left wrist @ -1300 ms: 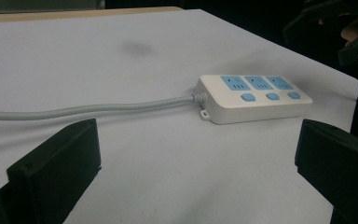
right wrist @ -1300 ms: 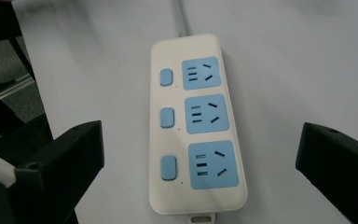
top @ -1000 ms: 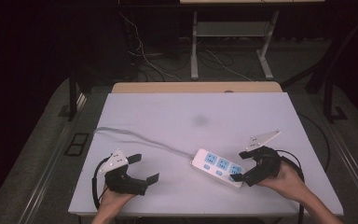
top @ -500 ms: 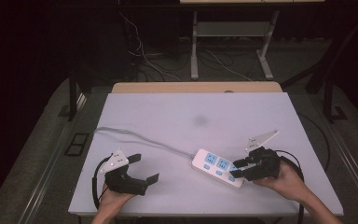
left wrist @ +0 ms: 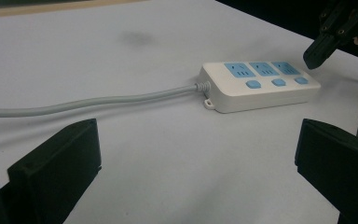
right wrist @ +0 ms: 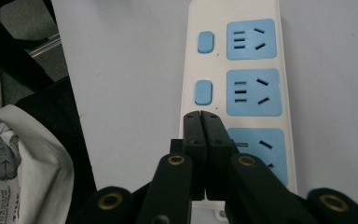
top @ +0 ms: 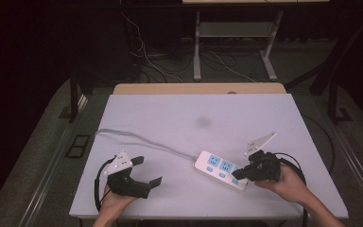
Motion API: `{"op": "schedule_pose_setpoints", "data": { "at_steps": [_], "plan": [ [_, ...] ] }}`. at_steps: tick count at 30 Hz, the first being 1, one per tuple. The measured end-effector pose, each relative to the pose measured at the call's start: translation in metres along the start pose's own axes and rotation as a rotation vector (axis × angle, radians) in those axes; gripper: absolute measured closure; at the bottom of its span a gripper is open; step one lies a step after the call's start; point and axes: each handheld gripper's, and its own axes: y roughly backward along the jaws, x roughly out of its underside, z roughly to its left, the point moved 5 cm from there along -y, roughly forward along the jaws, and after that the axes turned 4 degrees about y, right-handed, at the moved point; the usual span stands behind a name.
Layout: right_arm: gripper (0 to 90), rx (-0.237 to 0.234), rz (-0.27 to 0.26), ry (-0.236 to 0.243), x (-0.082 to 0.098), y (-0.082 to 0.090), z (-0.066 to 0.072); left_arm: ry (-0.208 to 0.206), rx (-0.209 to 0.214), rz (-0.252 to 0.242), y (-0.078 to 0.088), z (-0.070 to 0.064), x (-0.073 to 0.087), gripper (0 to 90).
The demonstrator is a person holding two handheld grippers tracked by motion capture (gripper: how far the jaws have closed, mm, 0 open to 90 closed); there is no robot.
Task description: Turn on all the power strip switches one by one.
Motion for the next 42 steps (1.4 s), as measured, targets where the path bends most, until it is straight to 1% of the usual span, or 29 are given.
{"op": "schedule_pose_setpoints", "data": {
  "at_steps": [7,12,15,19,24,26,27,29,33,35,42],
  "plan": [
    [89.7,-0.013,0.033,0.009,0.002,-0.008,0.001,0.002,-0.001,0.005,0.000,0.000,0.000,0.0],
    [89.8,-0.006,0.050,0.013,0.005,-0.013,0.000,-0.001,-0.004,0.005,0.000,0.000,0.000,0.0],
    [89.8,-0.002,0.044,0.014,0.005,-0.013,0.000,0.000,-0.004,0.003,0.000,0.000,0.000,0.0],
    [89.9,0.006,0.053,0.021,0.006,-0.013,0.000,-0.004,-0.002,0.003,0.000,0.000,0.000,0.0],
    [90.0,0.014,0.057,0.004,0.010,-0.011,-0.003,-0.005,-0.001,0.003,0.000,-0.001,0.000,0.0],
    [90.0,0.010,0.054,-0.011,0.013,-0.009,-0.006,-0.005,0.000,0.004,0.000,-0.001,0.000,0.0],
    [90.0,0.010,0.045,-0.023,0.015,-0.008,-0.007,-0.005,0.000,0.004,0.000,-0.001,0.000,0.0],
    [90.0,0.007,0.028,-0.029,0.016,-0.008,-0.007,-0.005,-0.001,0.005,-0.001,-0.001,0.000,0.0],
    [90.0,0.023,0.019,-0.031,0.015,-0.009,-0.008,-0.004,-0.002,0.007,-0.001,-0.001,0.000,0.0],
    [90.0,0.019,0.022,-0.034,0.014,-0.009,-0.009,-0.004,-0.003,0.006,0.000,-0.001,0.000,0.0],
    [90.0,0.038,0.017,-0.019,0.014,-0.009,-0.007,0.002,-0.007,0.005,0.000,0.000,0.001,0.0]
  ]
}}
